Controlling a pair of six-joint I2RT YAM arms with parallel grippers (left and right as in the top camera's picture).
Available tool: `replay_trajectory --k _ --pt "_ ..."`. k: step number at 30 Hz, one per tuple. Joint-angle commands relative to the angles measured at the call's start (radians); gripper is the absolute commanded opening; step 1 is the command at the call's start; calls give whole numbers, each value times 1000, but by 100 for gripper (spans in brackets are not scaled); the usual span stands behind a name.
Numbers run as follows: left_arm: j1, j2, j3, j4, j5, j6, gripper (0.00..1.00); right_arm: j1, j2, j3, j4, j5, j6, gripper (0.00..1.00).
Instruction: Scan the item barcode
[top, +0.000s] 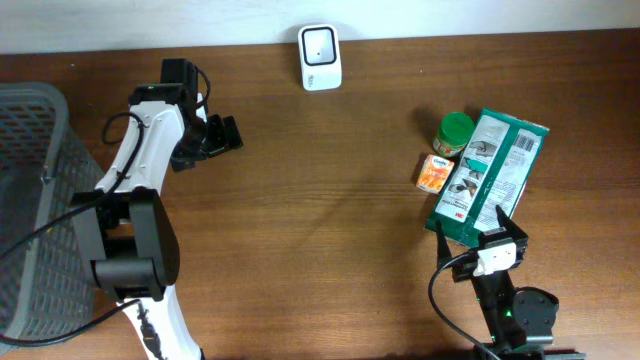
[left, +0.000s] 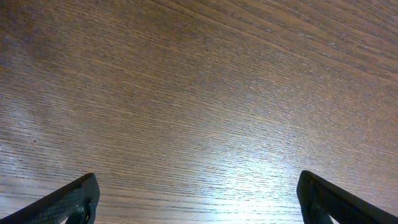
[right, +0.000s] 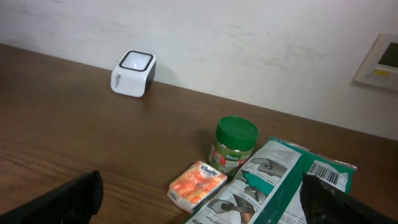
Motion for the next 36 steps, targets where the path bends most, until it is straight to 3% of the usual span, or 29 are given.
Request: replay_trajectory --k 1,18,28,36 --pt "4 -15 12 -2 -3 5 99 9 -11 -6 -6 10 7 98" --pt "-3 -93 12 48 -77 5 99 9 -11 -6 -6 10 7 98" --pt "-64 -393 -150 382 -31 216 99 9 -11 -6 -6 10 7 99" --pt "-66 -819 -710 844 -6 327 99 9 -11 -6 -6 9 7 98"
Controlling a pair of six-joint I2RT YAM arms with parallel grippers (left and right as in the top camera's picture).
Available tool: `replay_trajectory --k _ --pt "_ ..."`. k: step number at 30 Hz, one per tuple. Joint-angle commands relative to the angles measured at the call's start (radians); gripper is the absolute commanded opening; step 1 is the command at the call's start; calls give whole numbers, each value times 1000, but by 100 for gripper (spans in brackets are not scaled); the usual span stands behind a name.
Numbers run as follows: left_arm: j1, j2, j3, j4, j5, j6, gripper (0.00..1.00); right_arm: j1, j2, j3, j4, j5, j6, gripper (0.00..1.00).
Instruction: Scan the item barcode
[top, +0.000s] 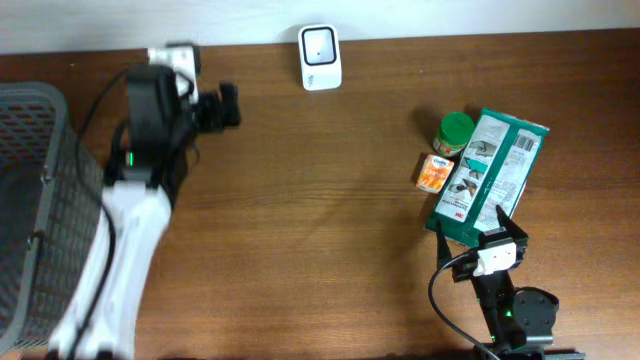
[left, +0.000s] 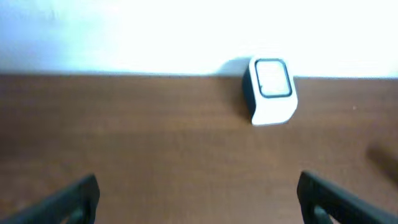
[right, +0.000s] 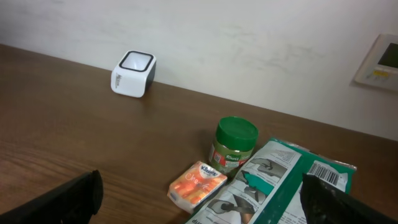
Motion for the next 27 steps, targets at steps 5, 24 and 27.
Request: replay_trajectory --k 5,24,27 --pt "2 -457 -552 298 26 193 99 8 -10 -6 -6 9 7 98" --pt "47 -1234 -1176 359 15 335 99 8 -10 -6 -6 9 7 98" --pt "48 -1276 -1184 308 11 364 99 8 -10 -6 -6 9 7 98"
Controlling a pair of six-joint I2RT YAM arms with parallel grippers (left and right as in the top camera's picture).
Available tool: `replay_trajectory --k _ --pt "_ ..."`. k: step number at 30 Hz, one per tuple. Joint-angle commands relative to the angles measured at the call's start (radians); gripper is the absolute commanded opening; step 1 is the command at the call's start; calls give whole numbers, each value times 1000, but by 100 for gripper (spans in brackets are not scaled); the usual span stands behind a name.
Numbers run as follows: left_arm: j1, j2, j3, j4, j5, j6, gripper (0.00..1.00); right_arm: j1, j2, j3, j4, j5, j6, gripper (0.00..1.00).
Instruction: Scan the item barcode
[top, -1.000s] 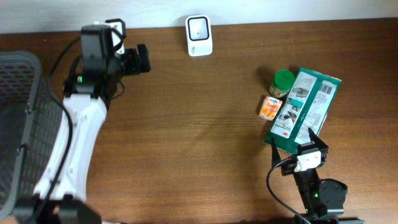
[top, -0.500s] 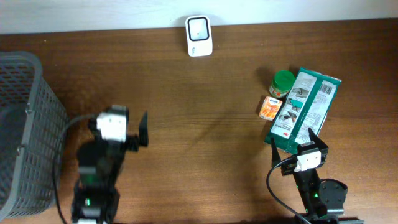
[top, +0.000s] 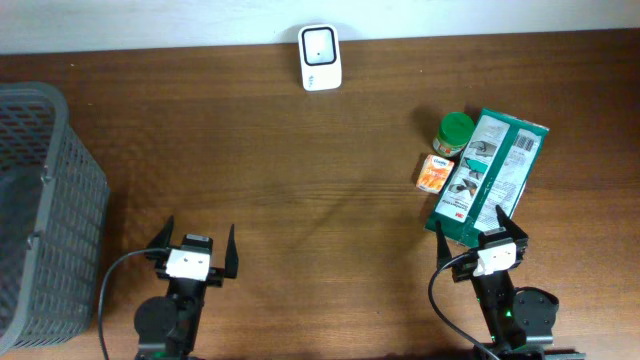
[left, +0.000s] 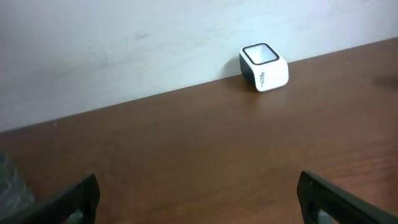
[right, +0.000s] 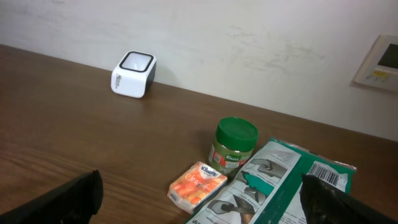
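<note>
A white barcode scanner (top: 320, 44) (left: 264, 58) (right: 133, 74) stands at the table's far edge by the wall. At the right lie a green and white flat package (top: 490, 175) (right: 273, 186) with a barcode on its far end, a green-lidded jar (top: 455, 132) (right: 235, 145) and a small orange tissue pack (top: 434, 171) (right: 197, 182). My right gripper (top: 480, 240) (right: 199, 199) stands open at the near edge just short of the package. My left gripper (top: 196, 248) (left: 199, 199) is open at the near left, holding nothing.
A grey mesh basket (top: 40, 200) stands at the left edge of the table. A white wall panel (right: 379, 62) shows at the right in the right wrist view. Bare brown tabletop (top: 300, 180) lies between the grippers and the scanner.
My left arm has moved from the far left, near the wall, to the near left edge of the table. Its gripper is still open. The right arm and the items have not moved.
My left arm reached over the far-left table with its open gripper facing the wood. Then it was raised near the wall, facing the scanner. Now it rests at the near edge. The right gripper stayed open beside the package throughout.
</note>
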Motion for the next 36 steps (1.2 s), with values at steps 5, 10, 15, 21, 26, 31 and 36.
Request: replay_trajectory --k 5,10,15,21,26,31,36 --pt "8 -115 -21 -165 -18 93 99 8 -8 -6 -5 9 7 99" --pt "8 -197 -21 -159 -18 93 99 8 -8 -6 -5 9 7 98" --pt "8 -208 -21 -158 -19 93 99 8 -8 -6 -5 9 7 98" --pt "8 -207 -21 -158 -19 93 99 8 -8 -6 -5 9 7 98" --pt "8 -207 -21 -159 -19 93 99 8 -8 -6 -5 9 7 98" --pt "8 -207 -21 -159 -19 93 99 8 -8 -6 -5 9 7 98" --pt "8 -207 -21 -159 -19 93 99 8 -8 -6 -5 9 7 98"
